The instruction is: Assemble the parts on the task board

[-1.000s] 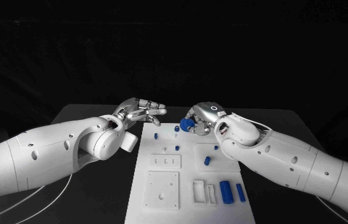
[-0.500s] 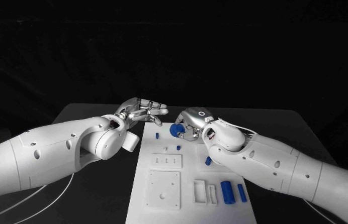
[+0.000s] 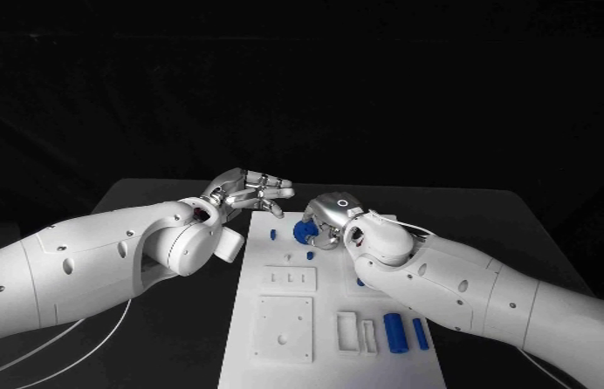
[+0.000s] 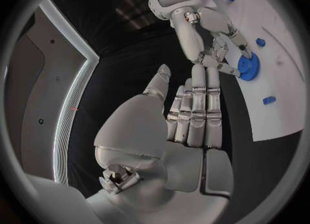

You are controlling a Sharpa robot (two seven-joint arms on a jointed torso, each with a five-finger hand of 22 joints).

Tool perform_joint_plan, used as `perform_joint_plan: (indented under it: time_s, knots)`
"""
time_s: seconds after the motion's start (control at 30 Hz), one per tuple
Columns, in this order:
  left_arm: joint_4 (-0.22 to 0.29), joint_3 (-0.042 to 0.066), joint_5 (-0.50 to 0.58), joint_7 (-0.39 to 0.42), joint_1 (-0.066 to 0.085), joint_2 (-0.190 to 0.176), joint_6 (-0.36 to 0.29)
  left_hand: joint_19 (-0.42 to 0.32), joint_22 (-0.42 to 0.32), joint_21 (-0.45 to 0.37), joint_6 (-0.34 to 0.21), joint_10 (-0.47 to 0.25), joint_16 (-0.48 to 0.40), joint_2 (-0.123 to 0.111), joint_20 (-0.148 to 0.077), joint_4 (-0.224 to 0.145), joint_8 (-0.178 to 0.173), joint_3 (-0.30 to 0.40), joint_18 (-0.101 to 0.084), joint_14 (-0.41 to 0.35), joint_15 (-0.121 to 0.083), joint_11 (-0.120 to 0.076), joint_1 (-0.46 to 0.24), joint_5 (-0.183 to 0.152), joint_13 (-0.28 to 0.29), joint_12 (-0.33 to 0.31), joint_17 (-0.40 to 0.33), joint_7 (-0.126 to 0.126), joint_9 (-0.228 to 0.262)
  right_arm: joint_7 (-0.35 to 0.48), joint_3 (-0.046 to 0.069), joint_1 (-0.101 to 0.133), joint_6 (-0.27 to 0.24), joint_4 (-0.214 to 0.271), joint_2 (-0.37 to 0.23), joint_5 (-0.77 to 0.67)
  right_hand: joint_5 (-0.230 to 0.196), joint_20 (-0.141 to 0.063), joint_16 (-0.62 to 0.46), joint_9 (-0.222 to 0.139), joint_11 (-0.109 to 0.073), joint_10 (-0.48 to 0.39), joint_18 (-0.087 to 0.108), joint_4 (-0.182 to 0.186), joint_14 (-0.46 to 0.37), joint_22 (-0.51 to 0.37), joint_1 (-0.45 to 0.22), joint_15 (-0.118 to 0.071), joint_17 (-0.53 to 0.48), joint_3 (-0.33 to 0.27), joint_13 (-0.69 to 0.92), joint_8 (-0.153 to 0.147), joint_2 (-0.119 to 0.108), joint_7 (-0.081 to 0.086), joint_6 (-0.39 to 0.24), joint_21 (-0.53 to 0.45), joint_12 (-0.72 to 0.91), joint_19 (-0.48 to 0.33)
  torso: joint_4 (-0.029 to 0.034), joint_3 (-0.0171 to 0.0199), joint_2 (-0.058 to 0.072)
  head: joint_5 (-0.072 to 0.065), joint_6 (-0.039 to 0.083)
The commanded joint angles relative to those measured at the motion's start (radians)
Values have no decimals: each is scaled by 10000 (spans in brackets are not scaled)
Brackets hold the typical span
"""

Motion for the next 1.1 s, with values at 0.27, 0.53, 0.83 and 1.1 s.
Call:
perform_joint_plan:
  time_s: [0.27, 0.53, 0.83, 1.1]
  knots:
    - [1, 9, -26, 73, 18, 57, 79, -40, 10, 5, -15, -40, 13, -48, 16, -20, 4, 60, 163, -37, 8, -14, 49, 52, 14, -14, -9, 8, 10, -128, -64, -20, 380, -173, 195, -223, -53, -31, -68, 8, -15, -43, -103, 1, 0, 1291, 27, -66, -29, -74, -35, 57, 65, -78, 232, -66, -64, 52, -19, 9, -9, 6, -2]
    - [-1, 9, -26, 70, 18, 59, 76, -40, 10, 5, -15, -40, 13, -48, 16, -20, 4, 60, 163, -37, 8, -14, 49, 52, 14, -14, -9, 8, 10, -78, -101, -24, 233, -358, 293, -67, -1428, 23, -128, -16, 97, -95, -66, 499, -6, 1266, -271, 3, -74, -548, -154, 57, 53, 76, -542, -200, -193, 53, -27, 8, -11, 4, -1]
    - [-11, 9, -26, 68, 18, 61, 75, -40, 10, 5, -15, -40, 13, -48, 16, -20, 4, 60, 163, -37, 8, -14, 49, 52, 14, -14, -9, 8, 10, -104, -116, -25, -88, -378, 248, 195, -2582, 17, -168, -8, 106, -145, -35, 2396, -15, 1260, -1490, -16, -77, -421, -269, 64, -166, 85, -798, -356, -251, 105, -19, 12, -17, 17, 9]
    - [-12, 9, -26, 65, 18, 31, 57, -42, 33, 6, -16, -50, 19, -47, 13, -42, 4, 69, 164, -42, 6, -12, 66, 76, 13, -16, -4, 9, 10, -126, -116, -25, -447, -49, -62, 331, -2793, 22, -152, -6, 104, -143, -27, 2969, -9, 1266, -1689, -13, -52, -569, -280, 68, -304, 76, -803, -352, -242, 121, -48, 32, -14, 46, 2]
